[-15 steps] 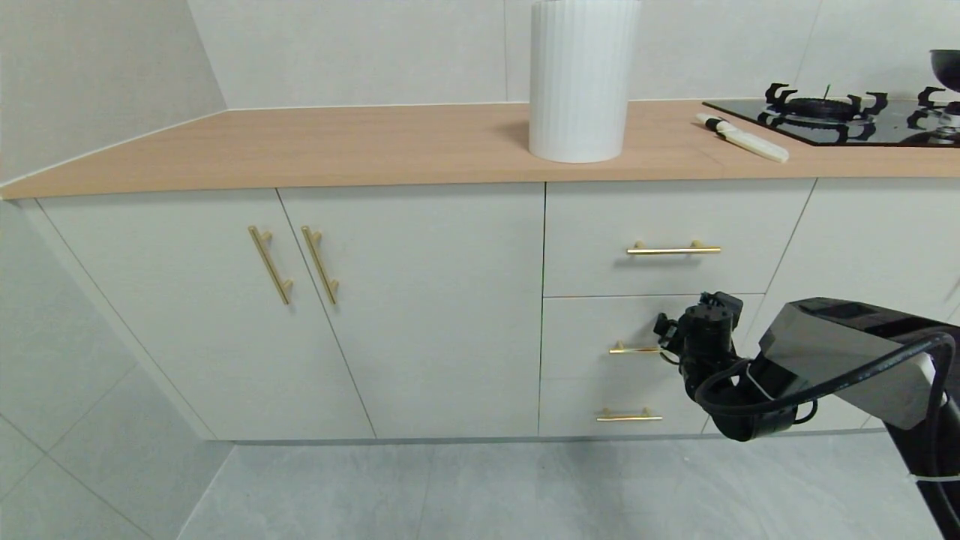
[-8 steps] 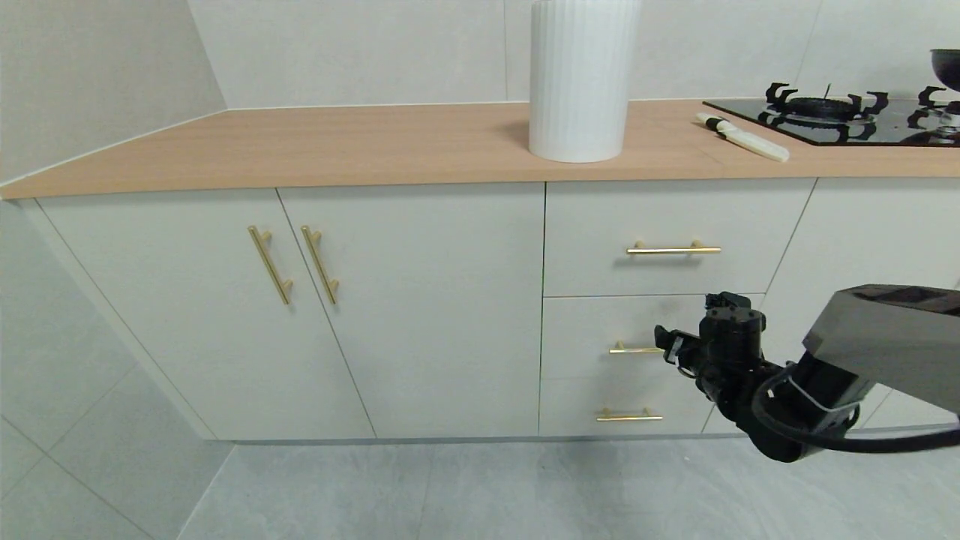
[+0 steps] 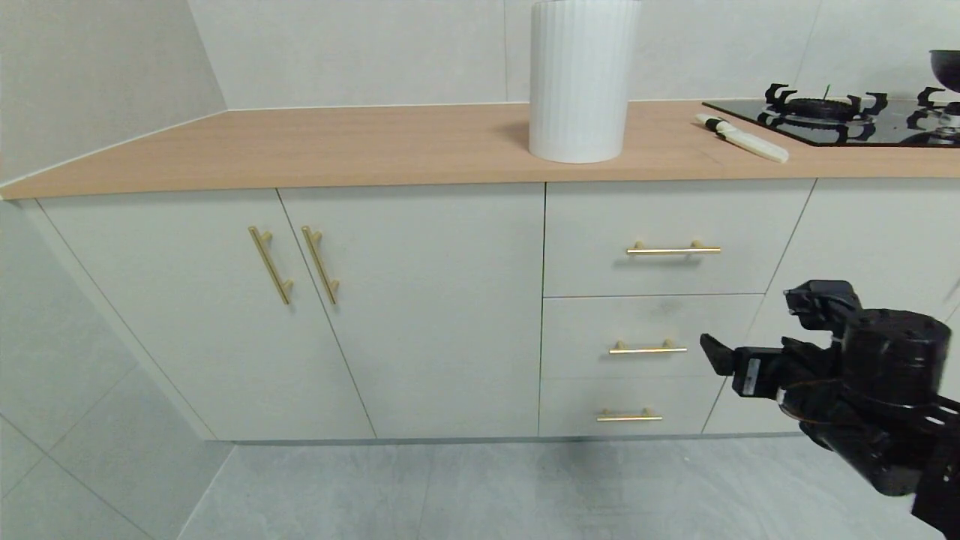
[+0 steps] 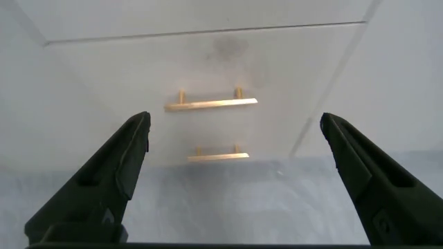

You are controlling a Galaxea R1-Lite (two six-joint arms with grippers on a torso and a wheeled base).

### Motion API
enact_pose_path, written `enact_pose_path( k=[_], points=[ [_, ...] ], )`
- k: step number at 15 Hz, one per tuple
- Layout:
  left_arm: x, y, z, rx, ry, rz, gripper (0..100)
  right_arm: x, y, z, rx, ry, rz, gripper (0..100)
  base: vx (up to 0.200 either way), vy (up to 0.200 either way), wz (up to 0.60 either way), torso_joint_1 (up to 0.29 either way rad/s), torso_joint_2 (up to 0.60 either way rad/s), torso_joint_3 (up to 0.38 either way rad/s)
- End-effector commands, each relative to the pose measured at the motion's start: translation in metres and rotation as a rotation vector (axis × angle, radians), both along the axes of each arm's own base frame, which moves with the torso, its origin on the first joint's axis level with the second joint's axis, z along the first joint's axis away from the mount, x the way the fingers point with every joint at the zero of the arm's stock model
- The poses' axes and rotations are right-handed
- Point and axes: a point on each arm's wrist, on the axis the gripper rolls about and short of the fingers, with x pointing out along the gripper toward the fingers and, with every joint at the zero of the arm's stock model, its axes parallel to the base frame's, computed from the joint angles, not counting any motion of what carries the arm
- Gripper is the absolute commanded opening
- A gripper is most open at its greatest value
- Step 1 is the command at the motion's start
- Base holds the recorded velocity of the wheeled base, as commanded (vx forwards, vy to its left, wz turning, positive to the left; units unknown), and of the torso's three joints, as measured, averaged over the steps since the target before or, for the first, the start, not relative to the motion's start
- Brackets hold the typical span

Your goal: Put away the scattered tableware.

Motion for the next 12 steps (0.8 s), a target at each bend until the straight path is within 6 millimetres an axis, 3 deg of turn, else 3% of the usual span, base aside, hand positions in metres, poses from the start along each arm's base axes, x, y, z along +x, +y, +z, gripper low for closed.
enact_pose_path(
  k=[1, 4, 5, 8, 12],
  points=[
    [0.000, 0.000, 0.000, 0.000, 0.002, 0.001, 100, -0.063, -0.019, 0.032, -0.008, -0.139, -0.038, 100, 0.000, 0.000, 0.00, 0.000, 0.00, 0.000],
    [0.000, 0.000, 0.000, 0.000, 0.002, 0.001, 100, -0.112, -0.043, 0.049, -0.084, -0.247, -0.083, 100, 0.000, 0.000, 0.00, 0.000, 0.00, 0.000],
    [0.000, 0.000, 0.000, 0.000, 0.002, 0.001, 100, -0.117, -0.046, 0.049, -0.090, -0.252, -0.094, 100, 0.000, 0.000, 0.00, 0.000, 0.00, 0.000],
    [0.000, 0.000, 0.000, 0.000, 0.002, 0.001, 100, -0.170, -0.084, 0.054, -0.126, -0.290, -0.274, 100, 0.000, 0.000, 0.00, 0.000, 0.00, 0.000],
    [0.000, 0.000, 0.000, 0.000, 0.002, -0.001, 100, -0.216, -0.098, 0.039, -0.171, -0.296, -0.350, 100, 0.000, 0.000, 0.00, 0.000, 0.00, 0.000]
  ],
)
